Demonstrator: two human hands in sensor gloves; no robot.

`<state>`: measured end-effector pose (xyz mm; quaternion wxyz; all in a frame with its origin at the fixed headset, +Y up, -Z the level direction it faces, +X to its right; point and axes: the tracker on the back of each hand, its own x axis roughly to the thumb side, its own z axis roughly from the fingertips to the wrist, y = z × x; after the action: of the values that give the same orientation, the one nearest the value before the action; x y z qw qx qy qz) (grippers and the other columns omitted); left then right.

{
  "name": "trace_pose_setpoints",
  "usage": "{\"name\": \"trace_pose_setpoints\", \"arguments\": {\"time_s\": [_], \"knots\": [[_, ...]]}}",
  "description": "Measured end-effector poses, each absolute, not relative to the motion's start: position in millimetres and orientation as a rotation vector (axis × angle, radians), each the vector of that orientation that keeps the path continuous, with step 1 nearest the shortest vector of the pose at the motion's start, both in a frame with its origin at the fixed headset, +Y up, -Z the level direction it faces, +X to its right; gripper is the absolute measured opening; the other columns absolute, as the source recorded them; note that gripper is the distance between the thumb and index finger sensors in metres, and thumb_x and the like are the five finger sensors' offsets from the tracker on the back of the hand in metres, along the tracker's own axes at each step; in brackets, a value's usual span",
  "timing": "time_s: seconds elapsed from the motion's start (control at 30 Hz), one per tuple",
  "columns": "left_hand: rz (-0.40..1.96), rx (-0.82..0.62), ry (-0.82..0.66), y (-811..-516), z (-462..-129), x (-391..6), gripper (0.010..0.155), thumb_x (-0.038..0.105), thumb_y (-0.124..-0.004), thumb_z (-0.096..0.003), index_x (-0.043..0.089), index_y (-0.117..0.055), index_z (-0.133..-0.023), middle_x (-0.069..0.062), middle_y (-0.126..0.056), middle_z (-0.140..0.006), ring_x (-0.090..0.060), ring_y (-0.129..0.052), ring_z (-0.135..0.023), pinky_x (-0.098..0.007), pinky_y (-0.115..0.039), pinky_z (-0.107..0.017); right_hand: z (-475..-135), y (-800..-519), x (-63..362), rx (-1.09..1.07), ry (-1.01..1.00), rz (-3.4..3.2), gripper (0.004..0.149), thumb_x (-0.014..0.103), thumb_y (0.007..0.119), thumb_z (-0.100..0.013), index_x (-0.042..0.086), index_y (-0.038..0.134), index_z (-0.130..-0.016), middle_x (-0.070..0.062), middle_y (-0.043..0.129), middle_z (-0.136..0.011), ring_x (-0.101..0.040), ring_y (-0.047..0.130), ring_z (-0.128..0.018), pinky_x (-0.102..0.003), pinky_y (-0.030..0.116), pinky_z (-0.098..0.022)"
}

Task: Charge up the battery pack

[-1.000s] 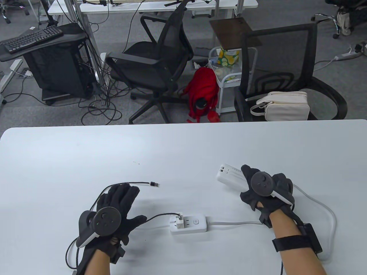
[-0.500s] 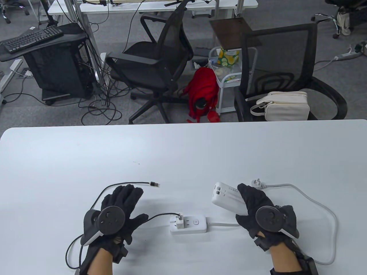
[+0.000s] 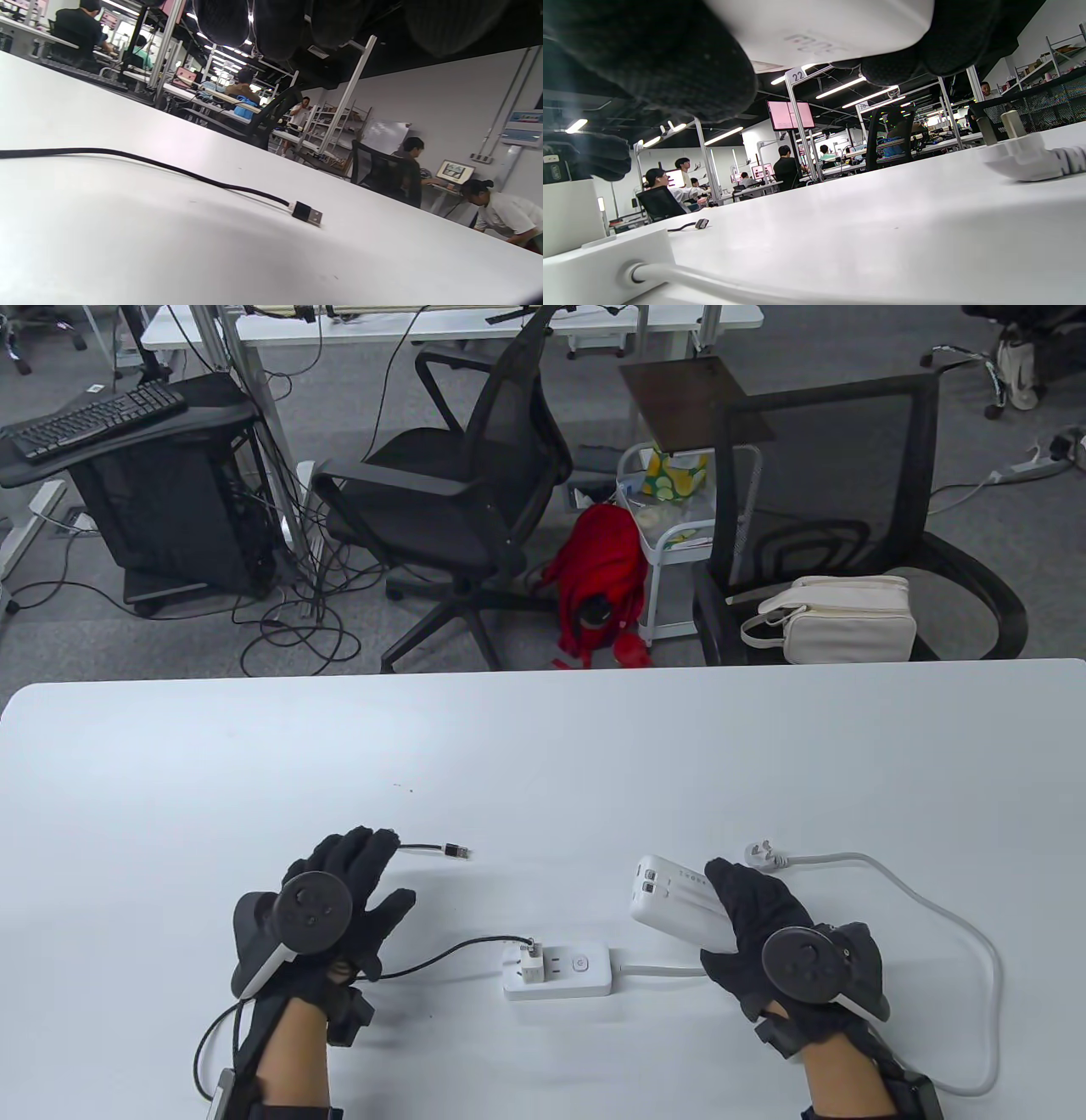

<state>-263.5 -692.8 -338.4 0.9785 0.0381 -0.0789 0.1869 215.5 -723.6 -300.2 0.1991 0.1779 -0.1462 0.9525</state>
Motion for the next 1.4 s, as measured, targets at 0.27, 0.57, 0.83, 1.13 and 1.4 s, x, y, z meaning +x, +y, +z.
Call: {"name": "trace_pose_setpoints", "arguments": {"time_s": [0.27,0.57,0.83,1.13,1.4], "knots": [[0.175,0.028,-0.191,-691,-370,-247,0.071,0.054,-0.079,-0.0489,0.031,-0.056,-0.113,-0.011,-0.057,-0.119,-0.047,-0.056,-0.113,-0.075,-0.039,-0.077,-301,-724,214,0.497,-0.397,2.654,0.107,0.072,0.086,-0.014,0.024,0.044,-0.100,-0.006,0.049,-0.104,-0.040,0.063,-0.094,-0.058,0.066,-0.069],[-0.066,-0.044,-0.245,-707,-413,-213,0.068,0.049,-0.081,-0.0478,0.035,-0.059,-0.110,-0.009,-0.060,-0.118,-0.043,-0.059,-0.113,-0.074,-0.039,-0.078,-301,-723,218,0.477,-0.403,2.627,0.107,0.071,0.087,-0.014,0.024,0.046,-0.100,-0.006,0.049,-0.103,-0.041,0.063,-0.094,-0.059,0.066,-0.068],[-0.094,-0.119,-0.226,-736,-438,-195,0.057,0.042,-0.084,-0.0476,0.036,-0.072,-0.103,-0.007,-0.066,-0.114,-0.040,-0.065,-0.109,-0.072,-0.041,-0.079,-302,-723,221,0.461,-0.398,2.619,0.106,0.070,0.088,-0.014,0.024,0.046,-0.100,-0.006,0.049,-0.103,-0.040,0.063,-0.094,-0.060,0.065,-0.069],[-0.153,-0.163,-0.232,-752,-451,-183,0.054,0.040,-0.085,-0.0470,0.035,-0.074,-0.099,-0.006,-0.068,-0.112,-0.038,-0.068,-0.108,-0.071,-0.042,-0.079,-302,-724,222,0.467,-0.373,2.638,0.106,0.070,0.088,-0.014,0.024,0.047,-0.100,-0.006,0.050,-0.103,-0.040,0.063,-0.094,-0.059,0.065,-0.069],[-0.133,-0.178,-0.243,-755,-451,-179,0.040,0.033,-0.086,-0.0488,0.032,-0.082,-0.089,-0.004,-0.071,-0.108,-0.035,-0.076,-0.102,-0.071,-0.044,-0.079,-302,-724,224,0.461,-0.375,2.634,0.105,0.070,0.088,-0.015,0.024,0.047,-0.100,-0.005,0.050,-0.103,-0.039,0.063,-0.095,-0.059,0.065,-0.069]]}}
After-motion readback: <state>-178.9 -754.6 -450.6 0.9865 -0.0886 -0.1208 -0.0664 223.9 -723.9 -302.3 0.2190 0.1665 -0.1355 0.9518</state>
